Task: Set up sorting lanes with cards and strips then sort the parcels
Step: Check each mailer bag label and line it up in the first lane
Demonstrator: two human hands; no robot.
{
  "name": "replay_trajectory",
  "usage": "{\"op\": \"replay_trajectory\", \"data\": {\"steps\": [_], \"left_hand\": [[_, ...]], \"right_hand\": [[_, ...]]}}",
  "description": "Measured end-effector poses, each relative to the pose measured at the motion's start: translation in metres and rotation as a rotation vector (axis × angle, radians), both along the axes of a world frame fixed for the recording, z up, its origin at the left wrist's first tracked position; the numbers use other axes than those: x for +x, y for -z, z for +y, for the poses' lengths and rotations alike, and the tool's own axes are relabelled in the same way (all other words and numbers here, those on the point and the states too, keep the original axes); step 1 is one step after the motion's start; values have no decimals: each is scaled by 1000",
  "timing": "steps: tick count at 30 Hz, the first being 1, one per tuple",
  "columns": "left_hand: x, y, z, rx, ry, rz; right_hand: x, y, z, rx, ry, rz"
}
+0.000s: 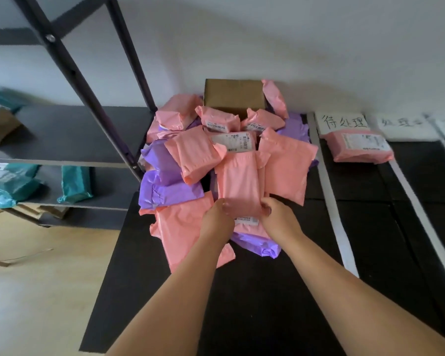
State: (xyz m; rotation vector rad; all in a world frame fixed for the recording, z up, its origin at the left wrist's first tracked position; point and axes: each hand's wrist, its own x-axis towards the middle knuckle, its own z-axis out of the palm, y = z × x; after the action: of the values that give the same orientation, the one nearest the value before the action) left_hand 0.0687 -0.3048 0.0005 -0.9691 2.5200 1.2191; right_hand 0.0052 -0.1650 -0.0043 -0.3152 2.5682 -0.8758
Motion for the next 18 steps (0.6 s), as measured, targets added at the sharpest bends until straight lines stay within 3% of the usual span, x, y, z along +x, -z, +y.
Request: {"op": "replay_trajectory", "data": {"steps": [7,18], "left_hand": [[9,-21,-4,45,-52,227],[17,-117,-30,71,-75,632]], "right_hand": [[21,-23,-2,-135,145,70],[43,-109,3,-464,248,144]]}}
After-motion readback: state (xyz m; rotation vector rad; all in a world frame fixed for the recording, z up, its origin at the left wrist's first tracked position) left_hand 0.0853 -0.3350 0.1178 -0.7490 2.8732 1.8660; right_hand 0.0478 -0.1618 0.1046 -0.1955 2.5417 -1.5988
